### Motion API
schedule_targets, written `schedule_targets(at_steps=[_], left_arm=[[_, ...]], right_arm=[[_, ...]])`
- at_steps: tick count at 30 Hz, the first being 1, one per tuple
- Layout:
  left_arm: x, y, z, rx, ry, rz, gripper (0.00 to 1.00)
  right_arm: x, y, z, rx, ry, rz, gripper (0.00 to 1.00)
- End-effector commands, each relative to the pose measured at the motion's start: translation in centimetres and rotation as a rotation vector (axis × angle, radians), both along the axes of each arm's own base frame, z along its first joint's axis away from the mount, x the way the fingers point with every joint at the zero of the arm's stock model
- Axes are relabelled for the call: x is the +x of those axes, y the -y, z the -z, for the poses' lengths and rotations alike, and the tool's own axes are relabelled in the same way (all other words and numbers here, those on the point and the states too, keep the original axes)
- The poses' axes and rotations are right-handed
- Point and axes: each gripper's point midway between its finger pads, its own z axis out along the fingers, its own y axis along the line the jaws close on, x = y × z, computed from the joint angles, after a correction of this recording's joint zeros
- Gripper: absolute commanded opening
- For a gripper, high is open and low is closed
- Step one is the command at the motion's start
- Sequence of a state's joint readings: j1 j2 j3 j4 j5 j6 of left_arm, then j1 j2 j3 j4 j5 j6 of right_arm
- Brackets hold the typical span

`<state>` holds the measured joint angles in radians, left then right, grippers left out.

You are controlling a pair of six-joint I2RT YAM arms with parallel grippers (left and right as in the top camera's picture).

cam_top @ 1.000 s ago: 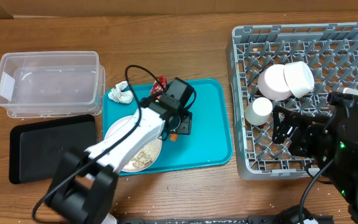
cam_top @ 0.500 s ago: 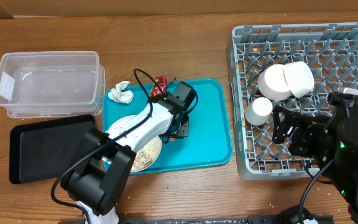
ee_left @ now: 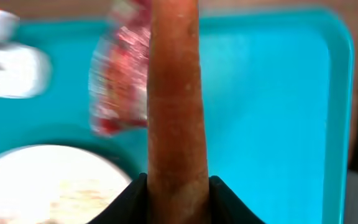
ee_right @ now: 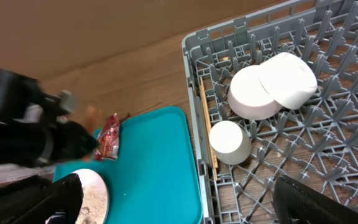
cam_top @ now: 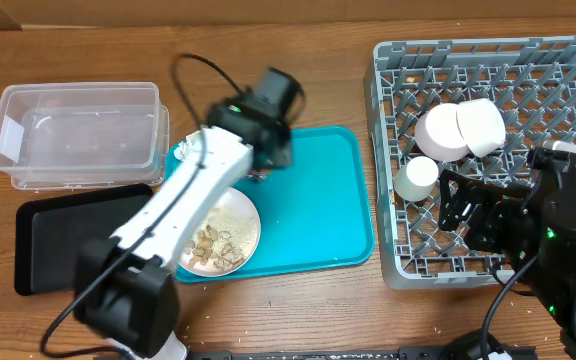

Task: Sort waste into correct bins and load items into the dishwasher
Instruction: 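Reach the left gripper to the carrot and grasp it, then carry the carrot left and drop it beside the clear bin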

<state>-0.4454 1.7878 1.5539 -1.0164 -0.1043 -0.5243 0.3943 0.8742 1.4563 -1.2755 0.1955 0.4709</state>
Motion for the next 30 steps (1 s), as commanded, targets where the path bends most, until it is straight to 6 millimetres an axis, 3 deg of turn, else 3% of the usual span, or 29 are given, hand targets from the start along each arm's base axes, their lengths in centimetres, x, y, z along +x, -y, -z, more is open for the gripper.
schedule_targets(at_steps=[1,5,9,14,16,19,22,23,30], left_arm=[[2.9,-6.5,-4.3,0.055,0.127,-0.171,0.35],[4.3,-14.0,-4.5,0.034,0.132,-0.364,0.29],[4.3,-18.9,-4.1,-0.057,0.105,-0.486,0.19],[2.4,-20.9,-3.4,-0.163,0.014,-0.514,0.15],[2.5,-20.2,-3.7,-0.172,0.020,-0.432,0.21],[2.9,-17.1,-4.0,-0.163,0.033,-0.215,0.34],[2.8,-15.6,-2.6,-0.017,0.015,-0.131,0.65],[2.8,-15.2,-1.9,0.019,0.009,-0.115,0.70],[3.9,-11.3,5.1,0.053,-0.051,-0.017,0.68]], right_arm=[[0.1,0.3,-0.1,-0.004,0.009,0.014,1.00],[0.1,0.3,-0.1,-0.004,0.009,0.014,1.00],[0.1,0.3,-0.1,-0.004,0.009,0.014,1.00],[0.1,0.3,-0.1,-0.004,0.009,0.014,1.00],[0.1,0.3,-0.1,-0.004,0.009,0.014,1.00],[0.1,0.3,-0.1,-0.004,0.009,0.014,1.00],[0.1,0.3,-0.1,-0.004,0.009,0.014,1.00],[0.1,0.3,-0.1,-0.004,0.009,0.014,1.00],[0.1,0.3,-0.1,-0.004,0.009,0.014,1.00]])
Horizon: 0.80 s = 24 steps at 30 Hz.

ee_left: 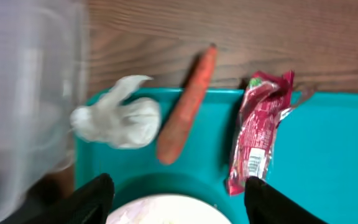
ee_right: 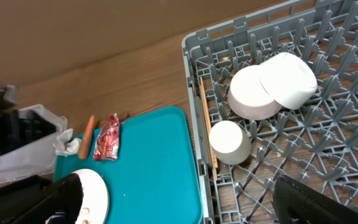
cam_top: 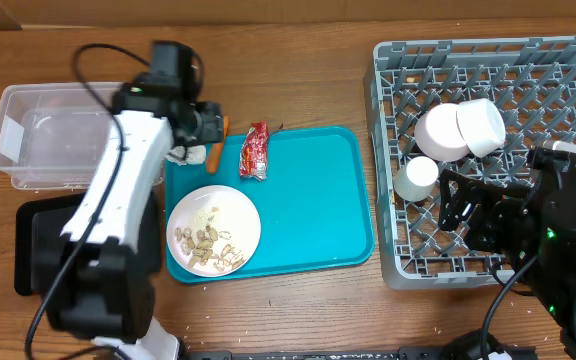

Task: Sort waste into correct bins and load items into the dishwasher
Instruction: 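Carry the carrot left and drop it beside the clear bin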

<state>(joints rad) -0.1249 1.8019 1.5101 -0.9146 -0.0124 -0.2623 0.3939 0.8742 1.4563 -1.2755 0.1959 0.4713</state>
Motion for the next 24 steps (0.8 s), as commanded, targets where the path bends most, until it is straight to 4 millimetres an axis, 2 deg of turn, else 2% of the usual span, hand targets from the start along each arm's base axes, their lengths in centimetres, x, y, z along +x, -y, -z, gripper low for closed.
schedule_targets(at_steps=[1,4,8,11,13,16,21,24], left_arm=[[-0.3,0.1,4.8,0.057,-0.095,0.043,0.67],[0.0,1.5,7.2,0.067,-0.129,0.145,0.66],[-0.1,0.3,9.9,0.159,-0.179,0.112,0.63],[0.0,0.5,11.3,0.152,-0.198,0.121,0.62],[0.0,0.7,12.1,0.143,-0.208,0.131,0.57],[-0.3,1.6,13.2,0.098,-0.235,0.155,0.42],[-0.6,2.0,13.0,0.077,-0.244,0.161,0.23],[-0.7,1.9,12.1,0.073,-0.253,0.139,0.21]], right_arm=[[0.1,0.3,-0.1,-0.004,0.008,0.014,1.00],[0.1,0.3,-0.1,-0.004,0.008,0.014,1.00],[0.1,0.3,-0.1,-0.004,0.008,0.014,1.00],[0.1,0.3,-0.1,-0.004,0.008,0.014,1.00],[0.1,0.3,-0.1,-0.004,0.008,0.014,1.00],[0.1,0.3,-0.1,-0.004,0.008,0.014,1.00],[0.1,0.3,-0.1,-0.004,0.009,0.014,1.00],[0.1,0.3,-0.1,-0.004,0.009,0.014,1.00]])
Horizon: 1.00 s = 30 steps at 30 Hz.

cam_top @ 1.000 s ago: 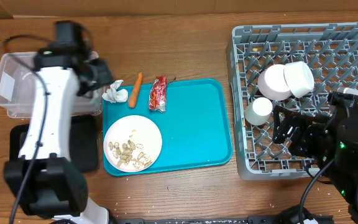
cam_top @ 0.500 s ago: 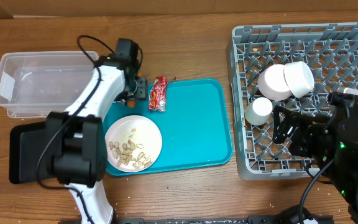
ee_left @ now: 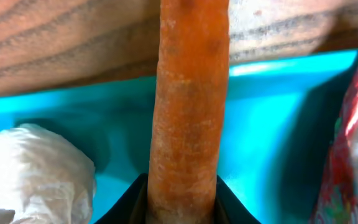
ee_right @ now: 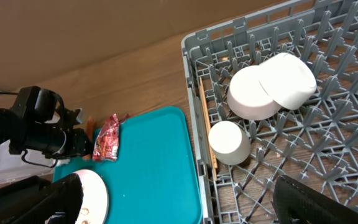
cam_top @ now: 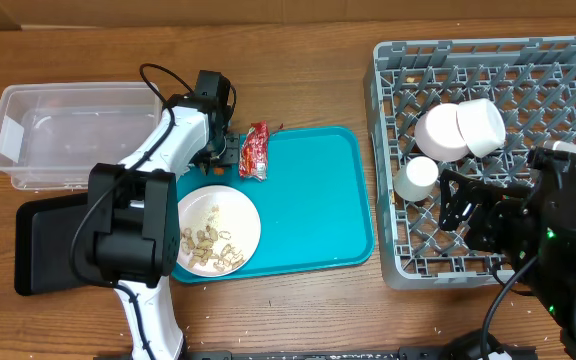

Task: Sort waste into correct bins and load items into the dishwasher
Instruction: 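Carry the carrot left and drop it beside the clear bin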

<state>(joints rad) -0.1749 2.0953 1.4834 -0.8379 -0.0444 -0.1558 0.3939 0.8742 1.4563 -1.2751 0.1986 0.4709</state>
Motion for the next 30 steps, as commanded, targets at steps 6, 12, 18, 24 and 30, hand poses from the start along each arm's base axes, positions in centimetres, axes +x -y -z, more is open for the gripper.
schedule_targets(at_steps=[6,12,18,24,30], left_arm=[[0.1,0.4,-4.7,-0.030,0.010,-0.066,0.18],[-0.9,-0.7,-12.4,-0.043,0.109,-0.207,0.13],[-4.3,-5.3,-17.9,-0.024,0.173,-0.476,0.11],[-9.1,-12.3,-17.5,0.060,0.060,-0.761,0.04],[-13.0,-17.0,-11.6,0.064,-0.073,-0.934,0.04]], right_arm=[[0.0,0.2,-0.1,-0.003,0.007,0.012,1.00],[0.0,0.2,-0.1,-0.003,0.007,0.012,1.00],[0.0,0.2,-0.1,-0.003,0.007,0.012,1.00],[0.0,0.2,-0.1,-0.003,0.007,0.012,1.00],[0.0,0.2,-0.1,-0.003,0.007,0.012,1.00]])
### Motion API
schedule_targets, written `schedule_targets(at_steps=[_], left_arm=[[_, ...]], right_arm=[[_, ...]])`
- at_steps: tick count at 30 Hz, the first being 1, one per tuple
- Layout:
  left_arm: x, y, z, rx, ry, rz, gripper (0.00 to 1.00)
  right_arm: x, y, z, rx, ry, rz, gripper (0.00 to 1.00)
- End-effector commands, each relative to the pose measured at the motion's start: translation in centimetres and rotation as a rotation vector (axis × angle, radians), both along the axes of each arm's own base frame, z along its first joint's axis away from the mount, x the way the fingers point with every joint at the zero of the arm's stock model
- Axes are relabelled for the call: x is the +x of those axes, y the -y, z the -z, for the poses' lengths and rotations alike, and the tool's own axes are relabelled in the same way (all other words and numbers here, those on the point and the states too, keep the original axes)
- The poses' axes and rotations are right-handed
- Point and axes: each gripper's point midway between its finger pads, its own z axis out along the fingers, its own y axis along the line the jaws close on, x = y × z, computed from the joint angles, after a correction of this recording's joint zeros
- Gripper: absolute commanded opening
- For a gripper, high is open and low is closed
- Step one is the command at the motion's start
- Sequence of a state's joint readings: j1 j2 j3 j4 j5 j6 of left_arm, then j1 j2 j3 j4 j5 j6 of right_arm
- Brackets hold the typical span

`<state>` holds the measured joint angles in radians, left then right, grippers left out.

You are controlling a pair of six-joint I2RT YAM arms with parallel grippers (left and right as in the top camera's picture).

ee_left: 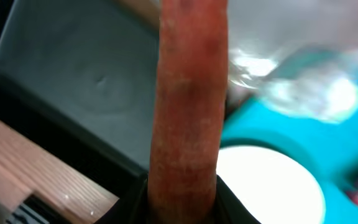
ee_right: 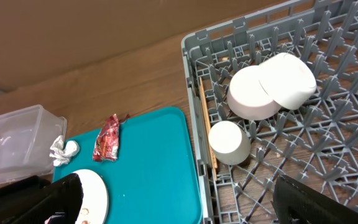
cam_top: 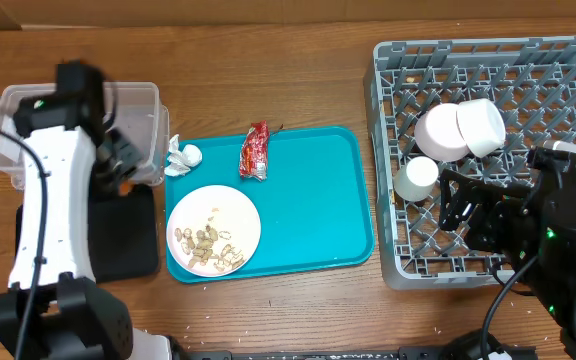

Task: Sort waste into correct bins and load items into the dishwasher
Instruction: 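Carry the carrot left and drop it beside the clear bin, then move the left gripper to the red snack wrapper and grasp it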

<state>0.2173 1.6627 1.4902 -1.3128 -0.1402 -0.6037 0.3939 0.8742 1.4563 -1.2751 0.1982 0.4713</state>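
My left gripper (ee_left: 182,193) is shut on an orange carrot (ee_left: 188,93), which points out over the black bin (ee_left: 67,81). From overhead the left gripper (cam_top: 120,172) hangs at the seam between the clear bin (cam_top: 38,130) and the black bin (cam_top: 118,250). On the teal tray (cam_top: 318,210) lie a white plate with scraps (cam_top: 213,230) and a red wrapper (cam_top: 254,150), with a crumpled tissue (cam_top: 182,155) on the tray's edge. My right gripper (ee_right: 179,211) is open and empty above the grey dish rack.
The rack holds two white bowls (cam_top: 458,130) and a white cup (cam_top: 416,178); a wooden stick (ee_right: 206,124) lies along its left wall. Bare wooden table (cam_top: 298,90) runs behind the tray and in front of it.
My left gripper, shut on the carrot, was at the tray's top-left corner beside the tissue; now it holds the carrot at the black bin's upper edge. The right arm has not moved.
The left gripper stood over the carrot at the tray's back edge. Then it was open and higher up, the carrot lying beside the tissue and wrapper. Then it was shut on the carrot there, and now holds it over the black bin.
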Motion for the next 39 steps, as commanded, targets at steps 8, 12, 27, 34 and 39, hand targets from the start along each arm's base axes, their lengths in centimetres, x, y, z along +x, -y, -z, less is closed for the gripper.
schedule_targets(at_steps=[8,12,27,34,39], left_arm=[[-5.5,-2.8,8.5,-0.103,-0.108,-0.245,0.22],[-4.7,-2.5,7.4,-0.134,-0.074,-0.231,0.36],[7.7,12.0,-4.9,-0.116,0.382,0.578,0.79],[11.5,21.5,2.3,0.031,0.300,0.885,0.79],[11.8,23.0,9.3,0.007,0.175,0.883,0.69]], right_arm=[[0.1,0.2,-0.1,-0.003,0.008,0.012,1.00],[0.1,0.2,-0.1,-0.003,0.008,0.012,1.00],[0.1,0.2,-0.1,-0.003,0.008,0.012,1.00],[0.1,0.2,-0.1,-0.003,0.008,0.012,1.00],[0.1,0.2,-0.1,-0.003,0.008,0.012,1.00]])
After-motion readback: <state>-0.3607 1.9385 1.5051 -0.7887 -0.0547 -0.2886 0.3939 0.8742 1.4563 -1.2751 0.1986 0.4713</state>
